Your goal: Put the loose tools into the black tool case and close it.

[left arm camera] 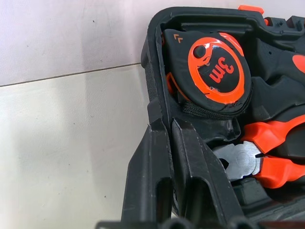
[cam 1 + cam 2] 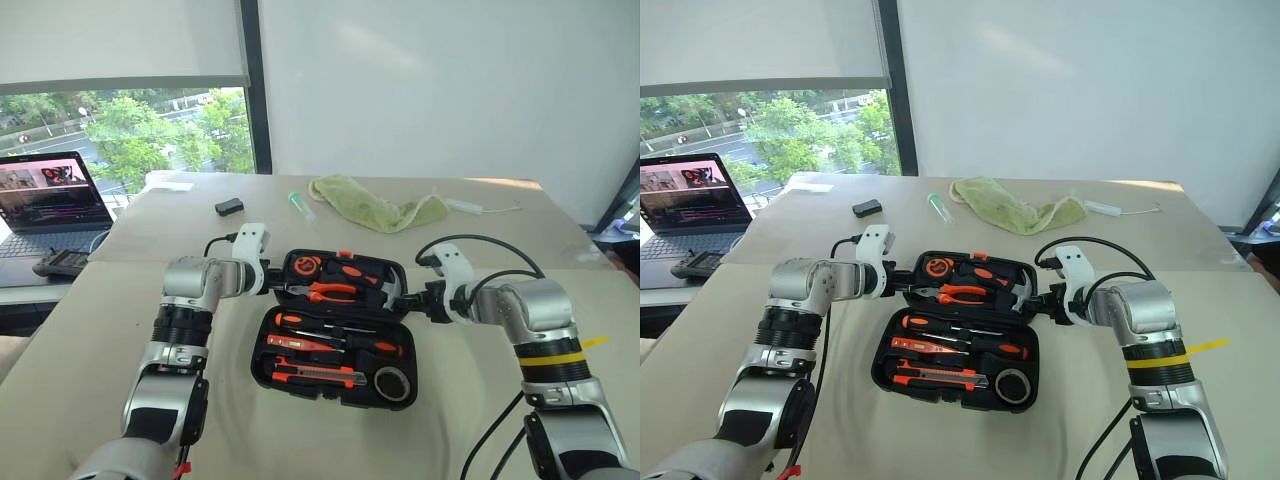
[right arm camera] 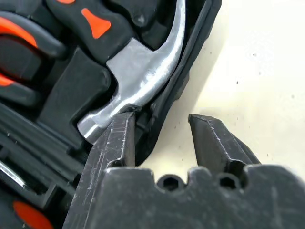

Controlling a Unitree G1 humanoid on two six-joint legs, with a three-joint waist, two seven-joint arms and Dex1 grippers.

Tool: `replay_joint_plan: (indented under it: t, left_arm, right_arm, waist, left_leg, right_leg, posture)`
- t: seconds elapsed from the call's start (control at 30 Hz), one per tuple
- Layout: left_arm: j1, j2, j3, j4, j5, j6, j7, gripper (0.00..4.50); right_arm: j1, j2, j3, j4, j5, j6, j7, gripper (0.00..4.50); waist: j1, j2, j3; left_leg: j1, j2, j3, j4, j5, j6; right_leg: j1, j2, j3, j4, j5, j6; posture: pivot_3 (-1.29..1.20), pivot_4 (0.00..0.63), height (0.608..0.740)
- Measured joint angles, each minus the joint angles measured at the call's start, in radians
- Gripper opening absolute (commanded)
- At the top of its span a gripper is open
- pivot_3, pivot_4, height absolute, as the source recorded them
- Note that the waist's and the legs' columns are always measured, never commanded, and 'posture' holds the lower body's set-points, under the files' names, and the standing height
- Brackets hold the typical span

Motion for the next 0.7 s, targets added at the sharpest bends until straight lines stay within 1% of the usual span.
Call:
replay_joint_plan:
  t: [0.1, 0.2, 0.3, 0.43, 0.5, 0.57, 0.7]
  left_arm:
    - [0.012, 0.001, 0.0, -0.015, 0.003, 0.007, 0.0, 0.0]
    - [0.025, 0.001, 0.001, -0.039, 0.002, 0.019, 0.0, 0.0]
    - [0.053, 0.003, 0.003, -0.096, -0.004, 0.04, -0.003, 0.0]
    - [0.115, 0.031, 0.016, -0.225, -0.026, 0.101, -0.019, 0.0]
    - [0.163, 0.042, 0.028, -0.296, -0.04, 0.098, -0.03, 0.0]
    - [0.221, 0.058, 0.024, -0.368, -0.043, 0.052, -0.053, 0.0]
    - [0.37, 0.076, 0.021, -0.508, -0.04, -0.135, -0.101, 0.0]
  right_arm:
    - [-0.005, 0.003, 0.008, 0.016, -0.003, -0.029, 0.007, 0.06]
    - [-0.004, -0.002, 0.017, 0.02, -0.005, -0.045, 0.018, 0.06]
    - [0.022, -0.028, 0.039, -0.025, -0.004, -0.066, 0.049, 0.06]
    - [0.106, -0.054, 0.059, -0.143, -0.007, -0.136, 0.082, 0.06]
    - [0.156, -0.06, 0.061, -0.196, -0.017, -0.195, 0.085, 0.06]
    - [0.195, -0.059, 0.064, -0.233, -0.041, -0.267, 0.084, 0.06]
    - [0.3, -0.032, 0.044, -0.304, -0.097, -0.436, 0.064, 0.06]
  waist:
    - [0.0, -0.001, 0.0]
    - [0.001, -0.001, 0.0]
    - [0.002, 0.0, -0.001]
    - [-0.002, 0.0, -0.001]
    - [-0.005, 0.0, -0.001]
    - [-0.004, 0.0, -0.001]
    - [-0.001, 0.0, -0.001]
  left_leg:
    - [0.001, 0.0, 0.0, 0.001, -0.001, 0.001]
    - [0.002, 0.0, 0.0, 0.002, -0.001, 0.001]
    - [0.001, 0.0, 0.0, 0.001, -0.001, 0.001]
    - [0.0, 0.0, -0.001, 0.0, -0.001, 0.0]
    - [0.0, 0.0, 0.0, -0.002, -0.001, 0.0]
    - [-0.001, 0.0, 0.0, -0.003, -0.001, 0.0]
    - [-0.003, 0.001, 0.0, -0.004, 0.0, -0.002]
  right_leg:
    - [0.002, 0.0, 0.0, 0.0, 0.0, 0.0]
    - [0.002, -0.001, 0.001, 0.002, 0.0, 0.0]
    - [0.001, -0.001, 0.001, 0.002, 0.0, 0.001]
    - [-0.001, 0.0, 0.001, 0.001, 0.0, 0.001]
    - [-0.003, 0.0, 0.002, 0.0, 0.0, 0.001]
    - [-0.004, 0.0, 0.001, -0.001, 0.0, 0.001]
    - [-0.004, 0.0, 0.002, -0.005, 0.0, 0.001]
  posture:
    - [0.0, 0.15, 0.74]
    - [0.0, 0.15, 0.74]
    - [0.0, 0.15, 0.74]
    - [0.0, 0.15, 0.74]
    - [0.0, 0.15, 0.74]
    - [0.0, 0.15, 0.74]
    - [0.0, 0.15, 0.74]
